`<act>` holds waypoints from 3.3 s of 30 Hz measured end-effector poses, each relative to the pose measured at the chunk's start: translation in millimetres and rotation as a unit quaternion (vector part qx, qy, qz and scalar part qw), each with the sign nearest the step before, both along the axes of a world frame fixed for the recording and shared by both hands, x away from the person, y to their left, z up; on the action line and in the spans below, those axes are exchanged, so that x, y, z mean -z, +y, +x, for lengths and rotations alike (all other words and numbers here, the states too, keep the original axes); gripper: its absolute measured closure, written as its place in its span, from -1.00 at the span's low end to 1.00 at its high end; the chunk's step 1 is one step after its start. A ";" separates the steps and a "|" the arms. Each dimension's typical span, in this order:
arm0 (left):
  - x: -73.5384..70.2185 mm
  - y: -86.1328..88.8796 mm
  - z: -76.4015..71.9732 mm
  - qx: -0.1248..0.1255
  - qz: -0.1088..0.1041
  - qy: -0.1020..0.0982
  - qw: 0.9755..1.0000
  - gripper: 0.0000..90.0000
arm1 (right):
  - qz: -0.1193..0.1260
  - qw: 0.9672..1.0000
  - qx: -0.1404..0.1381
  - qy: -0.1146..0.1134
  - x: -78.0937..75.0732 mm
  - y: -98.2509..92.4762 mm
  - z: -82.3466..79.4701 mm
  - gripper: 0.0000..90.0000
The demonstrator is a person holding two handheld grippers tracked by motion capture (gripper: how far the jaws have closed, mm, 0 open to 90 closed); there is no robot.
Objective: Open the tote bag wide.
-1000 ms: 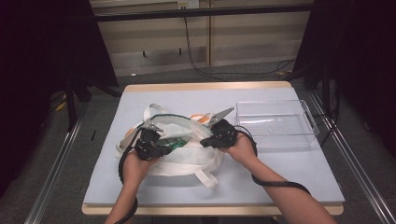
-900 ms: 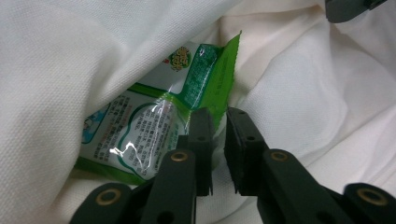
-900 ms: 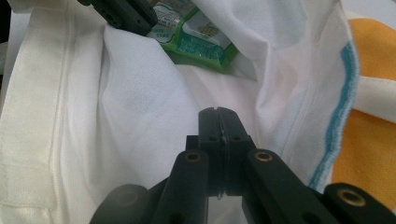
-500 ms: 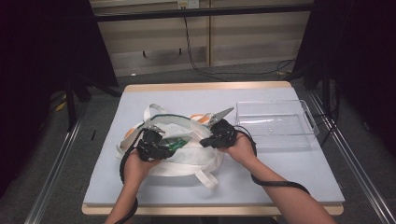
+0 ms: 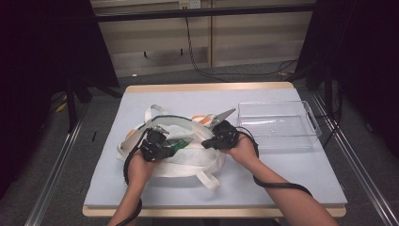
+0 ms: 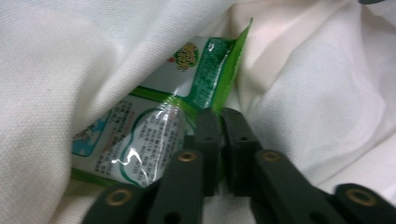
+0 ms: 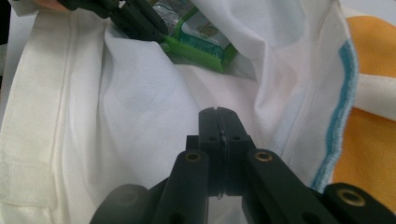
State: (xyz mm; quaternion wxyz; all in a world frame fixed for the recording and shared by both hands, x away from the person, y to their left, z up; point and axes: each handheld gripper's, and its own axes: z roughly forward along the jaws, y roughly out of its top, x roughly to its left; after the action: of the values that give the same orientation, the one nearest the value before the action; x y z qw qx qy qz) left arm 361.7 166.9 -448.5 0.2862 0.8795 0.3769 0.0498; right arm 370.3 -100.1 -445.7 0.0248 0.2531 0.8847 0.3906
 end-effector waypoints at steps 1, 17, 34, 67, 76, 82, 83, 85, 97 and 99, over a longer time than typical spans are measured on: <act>-0.2 0.5 1.1 0.000 0.000 0.002 1.000 0.99 | 0.000 1.000 0.000 0.000 -0.1 -0.1 -0.1 0.98; -34.6 0.1 -1.8 0.023 -0.024 -0.015 0.999 1.00 | 0.005 1.000 -0.001 0.004 0.3 -1.1 0.0 0.95; -57.3 -1.7 -5.7 0.048 -0.048 -0.025 0.997 1.00 | 0.003 1.000 -0.013 -0.002 -5.1 5.9 -0.2 0.68; -124.3 -19.1 -12.2 0.105 -0.070 -0.068 0.990 1.00 | 0.009 1.000 -0.005 -0.018 -12.2 10.2 1.7 -0.16; -116.2 -27.8 -7.0 0.121 -0.059 -0.056 0.989 1.00 | 0.016 0.999 -0.012 -0.028 -20.0 7.9 3.3 -0.29; -118.3 -29.6 -4.5 0.123 -0.053 -0.058 0.989 1.00 | 0.014 0.999 -0.017 -0.043 -29.2 5.4 6.7 -0.32; -118.5 -30.3 -4.1 0.123 -0.055 -0.057 0.989 1.00 | 0.016 0.999 -0.017 -0.045 -30.7 4.9 7.7 -0.33; -118.9 -31.6 -3.4 0.125 -0.052 -0.057 0.989 1.00 | 0.017 0.999 -0.016 -0.047 -32.7 4.7 8.4 -0.35; -122.6 -39.8 0.4 0.137 -0.037 -0.062 0.988 1.00 | 0.031 0.996 -0.036 -0.074 -44.2 8.6 8.1 -0.29; -123.2 -40.4 1.5 0.142 -0.039 -0.061 0.987 1.00 | 0.035 0.996 -0.040 -0.077 -46.6 8.5 9.0 -0.28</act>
State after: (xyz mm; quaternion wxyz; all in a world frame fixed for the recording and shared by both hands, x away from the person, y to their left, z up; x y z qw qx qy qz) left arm 363.2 126.5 -325.3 0.3471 0.9075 0.2317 0.0478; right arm 379.3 -91.6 -399.1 0.0687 0.1874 0.8752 0.4406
